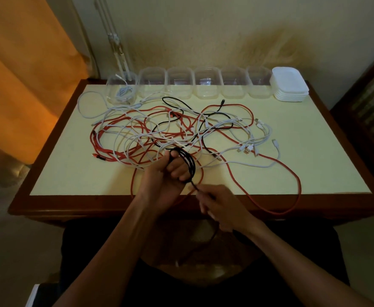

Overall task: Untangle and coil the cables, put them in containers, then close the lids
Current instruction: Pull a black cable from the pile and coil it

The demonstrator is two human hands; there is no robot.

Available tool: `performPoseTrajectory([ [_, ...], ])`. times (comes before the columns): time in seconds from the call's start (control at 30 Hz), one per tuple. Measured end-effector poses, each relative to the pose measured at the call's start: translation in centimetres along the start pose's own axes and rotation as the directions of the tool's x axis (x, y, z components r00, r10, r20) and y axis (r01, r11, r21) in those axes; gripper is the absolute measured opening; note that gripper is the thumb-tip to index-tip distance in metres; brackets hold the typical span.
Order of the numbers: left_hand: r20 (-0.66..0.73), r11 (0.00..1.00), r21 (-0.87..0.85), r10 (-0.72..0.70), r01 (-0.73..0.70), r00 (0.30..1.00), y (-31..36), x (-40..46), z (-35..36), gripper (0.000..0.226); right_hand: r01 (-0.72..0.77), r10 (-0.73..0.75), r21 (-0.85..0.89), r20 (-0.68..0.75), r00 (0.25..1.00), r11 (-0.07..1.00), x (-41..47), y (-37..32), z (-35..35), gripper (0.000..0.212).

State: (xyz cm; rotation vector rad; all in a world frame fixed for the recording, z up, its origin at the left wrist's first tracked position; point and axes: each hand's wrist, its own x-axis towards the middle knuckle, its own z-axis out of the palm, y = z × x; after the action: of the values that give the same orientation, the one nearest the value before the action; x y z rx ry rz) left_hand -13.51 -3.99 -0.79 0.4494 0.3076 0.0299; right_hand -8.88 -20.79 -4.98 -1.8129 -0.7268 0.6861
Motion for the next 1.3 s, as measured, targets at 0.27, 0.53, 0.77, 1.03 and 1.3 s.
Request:
performPoseTrajectory([
  [0.27, 0.123, 0.095, 0.985, 0.201, -0.144, 0.972, 0.6, 0.3, -1.7, 0.024, -0.005, 0.022, -0.145, 0.116, 0.993, 0.989, -0.3, -3.1, -0.9, 0.018],
  [0.53, 0.048, 0.182, 0.983, -0.242, -0.004, 0.969, 0.9, -0.1, -1.2, 0.029, 0.073, -0.121, -0.292, -0.151, 0.981, 0.954, 1.5, -2.8, -2.7, 0.01],
  [0.77, -0.085, 0.65, 0.732, -0.209, 0.204, 0.974, -0.3, -0.3, -1.0, 0.039, 0.023, -0.038, -0.179, -0.079, 0.996, 0.984, 1.4, -2.1, -1.1, 0.025],
  [1.03, -0.208, 0.568, 0.82, 0.172, 0.076, 0.963, -3.4, -0.2, -0.2, 0.041, 0.017, -0.082, -0.27, -0.231, 0.97, 0.963, 1.8, -1.2, 0.8, 0.026],
  [1.3, -0.008, 0.075, 0.997, 0.475, -0.031, 0.88, -5.5, -0.2, -1.4, 0.031, -0.005, -0.124, -0.34, -0.357, 0.926, 0.94, 2.6, -1.9, 0.8, 0.025],
])
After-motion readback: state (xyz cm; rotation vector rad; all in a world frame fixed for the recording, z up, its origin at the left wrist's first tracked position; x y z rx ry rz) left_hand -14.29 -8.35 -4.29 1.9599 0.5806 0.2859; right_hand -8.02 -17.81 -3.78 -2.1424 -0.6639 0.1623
